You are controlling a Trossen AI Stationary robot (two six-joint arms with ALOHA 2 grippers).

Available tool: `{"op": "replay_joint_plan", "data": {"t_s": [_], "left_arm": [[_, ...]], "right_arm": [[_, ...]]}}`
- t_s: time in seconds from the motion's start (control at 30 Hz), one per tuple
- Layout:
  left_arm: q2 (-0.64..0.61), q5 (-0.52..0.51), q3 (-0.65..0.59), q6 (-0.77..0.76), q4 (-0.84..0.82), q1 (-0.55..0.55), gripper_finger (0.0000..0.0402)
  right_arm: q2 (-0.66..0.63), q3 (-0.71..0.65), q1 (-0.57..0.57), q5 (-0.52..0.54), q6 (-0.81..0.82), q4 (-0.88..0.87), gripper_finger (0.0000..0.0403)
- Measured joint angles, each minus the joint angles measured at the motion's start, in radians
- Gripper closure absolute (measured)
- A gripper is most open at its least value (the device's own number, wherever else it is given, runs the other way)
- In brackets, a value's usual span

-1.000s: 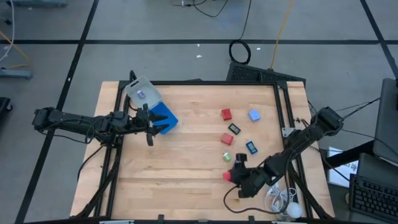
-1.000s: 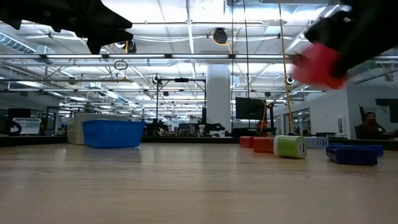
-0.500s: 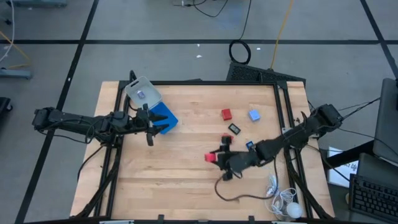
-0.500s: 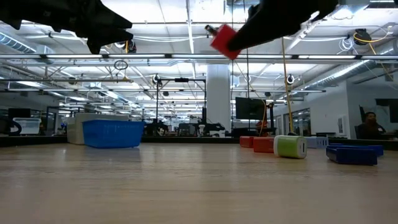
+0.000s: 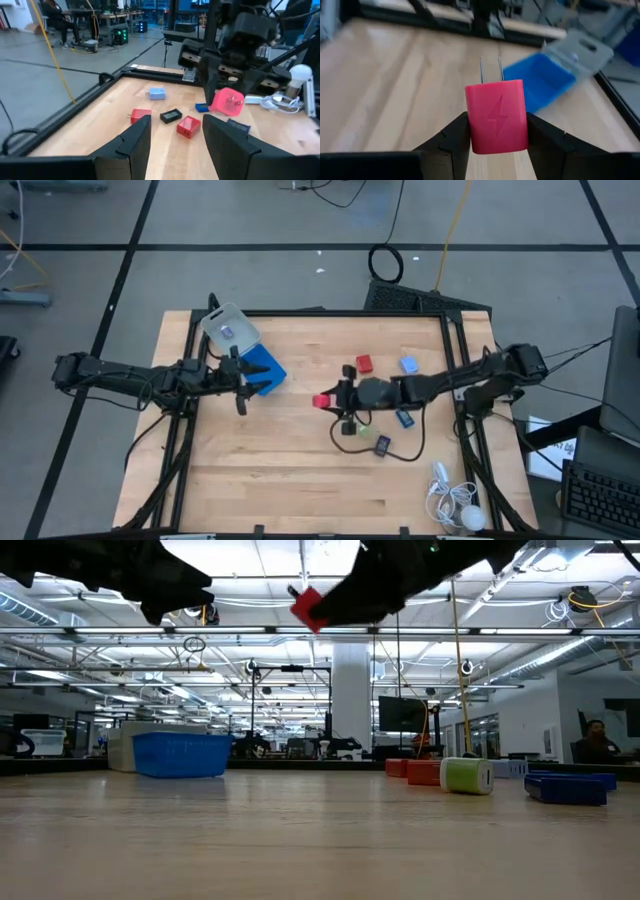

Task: Pick & Place Office items
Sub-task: Put the pink charger adapter into the gray bin

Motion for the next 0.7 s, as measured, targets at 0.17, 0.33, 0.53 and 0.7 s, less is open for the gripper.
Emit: {"op": "replay_joint_plan", "data": {"t_s": [0.17,0.33,0.53,0.7], "left_arm": [[0.000,0.070,0.000,-0.014,0.003,0.000,0.0220],[0.001,0.154,0.000,0.010,0.008,0.000,0.0220],[0.080,0.195,0.000,0.031,0.125,-0.001,0.0220],[0.158,0.189,0.000,0.071,0.183,-0.001,0.0220]], "right_arm": [[0.000,0.000,-0.028,-0.101,-0.021,0.095,0.0253],[0.000,0.000,-0.030,-0.204,-0.022,0.183,0.0253],[0.048,-0.001,-0.017,-0.296,-0.025,0.306,0.0251],[0.128,0.000,-0.016,-0.297,-0.016,0.408,0.0253]]}}
